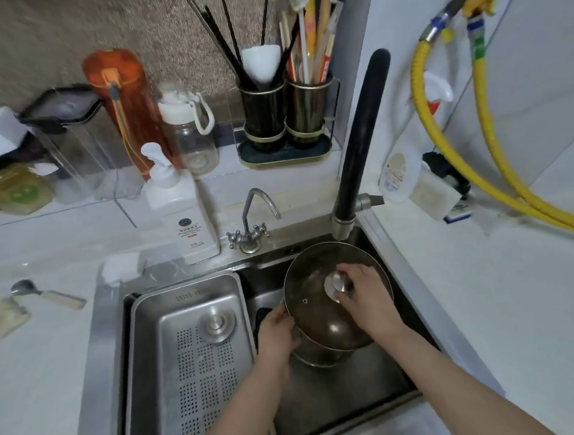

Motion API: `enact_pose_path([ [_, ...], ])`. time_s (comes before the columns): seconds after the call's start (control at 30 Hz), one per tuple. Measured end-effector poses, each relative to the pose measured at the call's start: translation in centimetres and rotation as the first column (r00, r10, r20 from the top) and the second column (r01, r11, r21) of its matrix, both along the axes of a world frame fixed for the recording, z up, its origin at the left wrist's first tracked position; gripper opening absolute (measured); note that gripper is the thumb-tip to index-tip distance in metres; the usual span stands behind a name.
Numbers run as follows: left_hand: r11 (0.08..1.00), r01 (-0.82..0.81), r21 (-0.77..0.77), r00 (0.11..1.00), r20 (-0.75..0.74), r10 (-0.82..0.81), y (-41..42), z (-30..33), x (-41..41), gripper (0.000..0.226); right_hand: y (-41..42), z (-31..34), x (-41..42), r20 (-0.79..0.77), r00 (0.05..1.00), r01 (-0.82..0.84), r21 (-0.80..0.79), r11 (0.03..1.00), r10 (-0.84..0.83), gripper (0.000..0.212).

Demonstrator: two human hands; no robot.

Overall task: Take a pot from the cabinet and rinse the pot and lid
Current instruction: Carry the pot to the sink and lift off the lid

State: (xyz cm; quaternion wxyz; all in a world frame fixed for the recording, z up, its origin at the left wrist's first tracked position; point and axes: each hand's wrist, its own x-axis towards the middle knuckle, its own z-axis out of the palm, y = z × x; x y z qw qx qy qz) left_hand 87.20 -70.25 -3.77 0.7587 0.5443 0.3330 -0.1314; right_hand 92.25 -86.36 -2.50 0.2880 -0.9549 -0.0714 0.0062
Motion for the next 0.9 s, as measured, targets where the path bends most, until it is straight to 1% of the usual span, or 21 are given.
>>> enact_pose_path([
  [0.13, 0.997, 0.032, -0.064, 0.999, 0.038, -0.029, -2.8, 2.2, 0.3, 0.033, -2.6, 2.5, -0.5, 0.007, 0.997, 0.078, 0.026, 0.997, -0.078, 0.045],
  [0.3, 0.991, 0.093, -0.098, 0.996, 0.027, -0.091, -7.5, 3.8, 1.6, 0.033, -7.0, 4.1, 0.1, 0.02, 0.989, 0.144, 0.05, 0.988, -0.145, 0.043],
  [0.4, 0.983, 0.146, -0.109, 0.989, 0.016, -0.145, -10.5, 4.1, 2.5, 0.029, -10.0, 4.1, 0.7, 0.012, 0.978, 0.207, 0.092, 0.974, -0.209, 0.035],
  [0.53, 0.975, 0.222, -0.02, 0.975, -0.002, -0.222, -14.4, 3.7, 4.1, 0.023, -13.9, 3.3, 1.9, -0.028, 0.951, 0.307, 0.135, 0.942, -0.307, 0.027],
  [0.6, 0.968, 0.249, -0.004, 0.968, -0.022, -0.249, -16.2, 3.5, 4.9, 0.023, -15.6, 3.0, 2.4, -0.029, 0.948, 0.318, 0.12, 0.941, -0.316, 0.018],
  [0.67, 0.966, 0.252, -0.049, 0.967, -0.034, -0.254, -17.8, 3.3, 5.3, 0.025, -17.2, 2.6, 2.7, -0.025, 0.946, 0.323, 0.117, 0.939, -0.323, 0.005],
  [0.7, 0.965, 0.253, -0.075, 0.966, -0.041, -0.256, -18.4, 3.2, 5.5, 0.025, -17.8, 2.5, 2.8, -0.029, 0.945, 0.328, 0.125, 0.937, -0.327, 0.006],
  [0.8, 0.95, 0.283, -0.13, 0.957, -0.028, -0.289, -19.9, 2.8, 5.9, 0.02, -19.7, 2.2, 3.1, -0.044, 0.95, 0.311, 0.17, 0.935, -0.308, 0.024],
  [0.9, 0.938, 0.322, -0.132, 0.946, 0.013, -0.323, -20.9, 2.2, 6.4, 0.021, -21.0, 2.0, 3.4, -0.063, 0.945, 0.326, 0.187, 0.927, -0.32, 0.025],
])
